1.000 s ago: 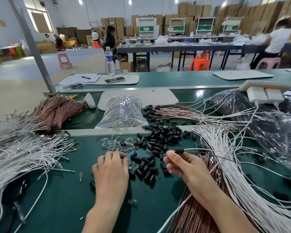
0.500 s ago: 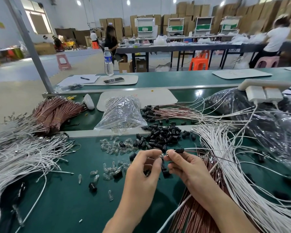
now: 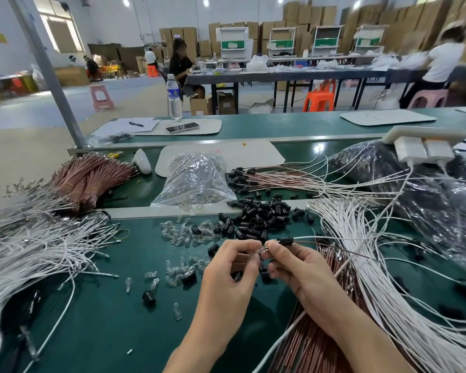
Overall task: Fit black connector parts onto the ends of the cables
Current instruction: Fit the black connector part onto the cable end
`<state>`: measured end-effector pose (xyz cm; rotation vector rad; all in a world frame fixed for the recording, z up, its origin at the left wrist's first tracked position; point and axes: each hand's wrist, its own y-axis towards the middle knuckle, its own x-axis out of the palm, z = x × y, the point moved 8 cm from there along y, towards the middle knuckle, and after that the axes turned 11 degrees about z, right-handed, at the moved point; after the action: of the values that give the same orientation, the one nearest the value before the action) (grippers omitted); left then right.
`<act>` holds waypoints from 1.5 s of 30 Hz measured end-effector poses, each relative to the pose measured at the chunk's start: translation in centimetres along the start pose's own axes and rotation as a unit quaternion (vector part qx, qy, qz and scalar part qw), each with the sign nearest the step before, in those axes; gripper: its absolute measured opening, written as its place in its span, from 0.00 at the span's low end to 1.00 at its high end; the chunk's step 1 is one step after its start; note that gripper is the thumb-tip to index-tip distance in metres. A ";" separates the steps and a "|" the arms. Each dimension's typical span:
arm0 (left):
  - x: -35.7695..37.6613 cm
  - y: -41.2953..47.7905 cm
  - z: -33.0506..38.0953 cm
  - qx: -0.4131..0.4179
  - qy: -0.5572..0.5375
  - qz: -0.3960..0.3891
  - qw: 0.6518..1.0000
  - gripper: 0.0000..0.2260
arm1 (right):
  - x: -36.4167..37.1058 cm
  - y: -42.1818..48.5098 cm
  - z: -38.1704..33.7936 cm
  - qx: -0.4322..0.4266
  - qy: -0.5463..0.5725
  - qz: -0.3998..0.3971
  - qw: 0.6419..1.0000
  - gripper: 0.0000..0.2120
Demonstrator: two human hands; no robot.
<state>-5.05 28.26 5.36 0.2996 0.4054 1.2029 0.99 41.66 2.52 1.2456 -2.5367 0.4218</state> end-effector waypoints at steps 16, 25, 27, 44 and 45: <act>-0.1 0.1 0.5 0.056 0.033 -0.004 0.998 0.11 | 0.1 -0.1 0.0 0.001 0.001 -0.003 1.000 0.14; -0.1 0.3 0.5 0.044 0.032 -0.006 0.998 0.11 | 0.1 0.0 -0.1 -0.002 -0.003 -0.003 1.000 0.14; -0.2 0.3 0.5 0.041 0.030 -0.002 0.999 0.11 | 0.1 0.0 0.0 -0.001 -0.003 -0.002 1.000 0.14; -0.6 0.3 0.6 0.029 0.031 0.004 0.999 0.09 | 0.0 0.0 0.1 0.005 0.002 -0.004 1.000 0.14; -0.5 0.3 0.6 0.033 0.033 0.002 0.999 0.10 | 0.0 0.0 0.1 0.004 0.003 -0.005 1.000 0.14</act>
<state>-5.18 27.84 6.11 0.3180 0.5016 1.2075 0.99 41.62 2.38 1.2570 -2.5261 0.4324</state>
